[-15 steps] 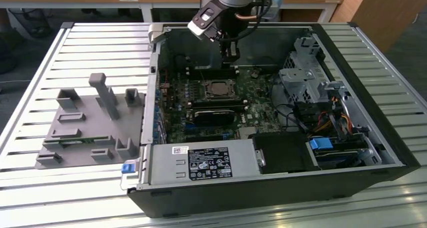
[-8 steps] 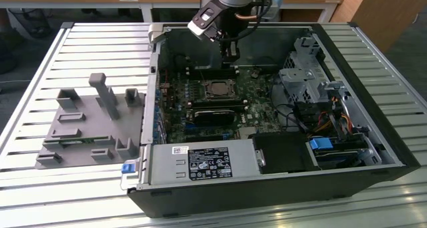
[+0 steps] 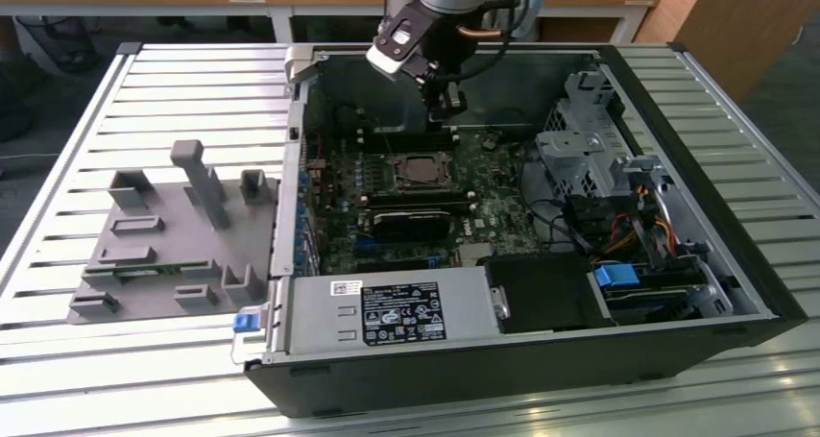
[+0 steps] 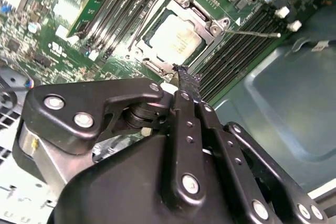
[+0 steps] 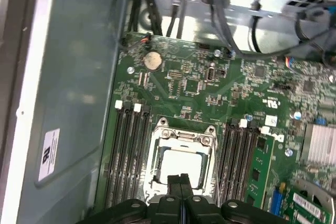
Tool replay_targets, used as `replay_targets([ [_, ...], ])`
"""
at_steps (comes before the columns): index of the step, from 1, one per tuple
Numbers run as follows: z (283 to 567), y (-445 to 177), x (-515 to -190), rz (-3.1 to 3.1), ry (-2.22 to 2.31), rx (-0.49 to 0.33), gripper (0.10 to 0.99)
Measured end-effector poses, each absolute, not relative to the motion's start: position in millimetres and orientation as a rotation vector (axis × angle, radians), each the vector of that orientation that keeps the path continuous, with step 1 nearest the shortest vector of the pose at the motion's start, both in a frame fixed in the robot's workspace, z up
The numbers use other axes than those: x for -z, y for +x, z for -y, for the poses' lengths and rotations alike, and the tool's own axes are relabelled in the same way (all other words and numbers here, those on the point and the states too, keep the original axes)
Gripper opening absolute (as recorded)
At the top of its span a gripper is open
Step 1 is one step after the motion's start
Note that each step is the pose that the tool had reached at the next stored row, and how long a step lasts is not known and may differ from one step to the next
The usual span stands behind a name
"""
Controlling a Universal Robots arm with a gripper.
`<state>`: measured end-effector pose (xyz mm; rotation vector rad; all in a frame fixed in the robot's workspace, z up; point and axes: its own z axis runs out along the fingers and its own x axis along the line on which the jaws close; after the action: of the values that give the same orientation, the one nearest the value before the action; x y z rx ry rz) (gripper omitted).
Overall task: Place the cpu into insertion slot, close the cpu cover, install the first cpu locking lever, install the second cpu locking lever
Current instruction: 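Install the first cpu locking lever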
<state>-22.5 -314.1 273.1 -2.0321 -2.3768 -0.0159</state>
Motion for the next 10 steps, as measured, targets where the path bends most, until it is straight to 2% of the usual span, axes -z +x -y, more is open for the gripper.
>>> replay_targets([
  [10, 314.1, -22.5, -272.7, 2.490, -1.891, 0.015, 0.106],
])
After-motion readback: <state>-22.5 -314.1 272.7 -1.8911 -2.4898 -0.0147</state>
